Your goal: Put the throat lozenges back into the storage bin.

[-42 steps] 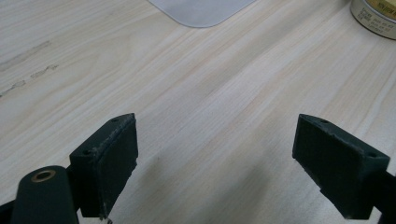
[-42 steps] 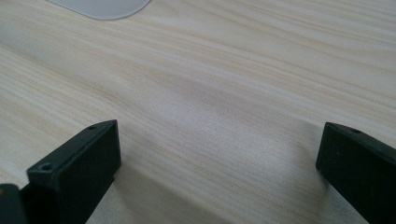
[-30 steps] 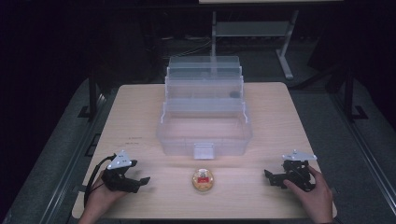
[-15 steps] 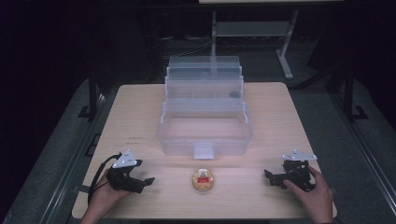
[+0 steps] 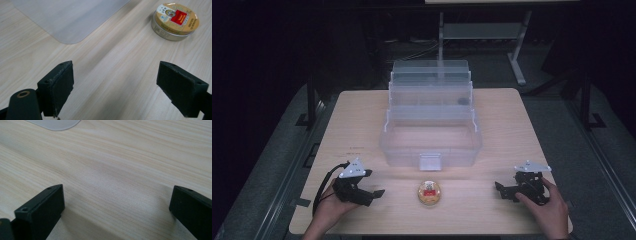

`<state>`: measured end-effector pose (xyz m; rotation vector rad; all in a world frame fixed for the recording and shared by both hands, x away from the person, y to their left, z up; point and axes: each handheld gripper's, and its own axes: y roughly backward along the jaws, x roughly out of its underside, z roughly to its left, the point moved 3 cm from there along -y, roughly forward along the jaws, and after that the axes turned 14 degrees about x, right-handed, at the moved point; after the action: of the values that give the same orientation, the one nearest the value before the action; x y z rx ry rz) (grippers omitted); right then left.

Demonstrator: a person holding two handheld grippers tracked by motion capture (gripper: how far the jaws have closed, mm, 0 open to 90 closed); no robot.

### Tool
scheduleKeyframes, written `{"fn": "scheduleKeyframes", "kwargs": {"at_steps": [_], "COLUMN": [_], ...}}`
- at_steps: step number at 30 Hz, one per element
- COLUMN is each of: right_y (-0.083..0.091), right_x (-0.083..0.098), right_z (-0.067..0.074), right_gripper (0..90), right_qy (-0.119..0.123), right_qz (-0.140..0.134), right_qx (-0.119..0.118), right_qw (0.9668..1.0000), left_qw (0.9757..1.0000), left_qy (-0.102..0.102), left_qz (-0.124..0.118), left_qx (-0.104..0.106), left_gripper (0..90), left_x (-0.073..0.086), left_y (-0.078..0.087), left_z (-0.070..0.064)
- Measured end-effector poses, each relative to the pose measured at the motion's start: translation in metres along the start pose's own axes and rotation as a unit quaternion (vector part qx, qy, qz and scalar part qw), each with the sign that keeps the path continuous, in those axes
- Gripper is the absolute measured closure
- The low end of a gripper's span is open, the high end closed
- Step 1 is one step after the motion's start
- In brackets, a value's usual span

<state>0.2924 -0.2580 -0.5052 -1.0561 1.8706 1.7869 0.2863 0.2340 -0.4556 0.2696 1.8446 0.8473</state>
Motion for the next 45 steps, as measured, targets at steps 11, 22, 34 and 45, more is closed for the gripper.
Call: {"fn": "scheduleKeyframes", "kwargs": {"at_steps": [11, 22, 34, 45], "right_y": [0.0, 0.0, 0.0, 0.0], "right_x": [0.0, 0.0, 0.0, 0.0], "right_z": [0.0, 0.0, 0.0, 0.0], "right_gripper": [0.0, 0.0, 0.0, 0.0], "right_qy": [0.0, 0.0, 0.0, 0.0], "right_qz": [0.0, 0.0, 0.0, 0.0], "right_qx": [0.0, 0.0, 0.0, 0.0], "right_qw": [1.0, 1.0, 1.0, 1.0], "left_qw": [0.9998, 0.9995, 0.9987, 0.9967], "left_qy": [-0.015, -0.024, -0.033, -0.045], "left_qz": [0.005, 0.008, 0.018, 0.035], "left_qx": [0.009, 0.019, 0.036, 0.057], "left_gripper": [13.5, 13.5, 13.5, 13.5], "left_x": [-0.012, -0.021, -0.032, -0.042], "left_y": [-0.007, -0.014, -0.024, -0.037], "left_z": [-0.005, -0.01, -0.015, -0.022]}}
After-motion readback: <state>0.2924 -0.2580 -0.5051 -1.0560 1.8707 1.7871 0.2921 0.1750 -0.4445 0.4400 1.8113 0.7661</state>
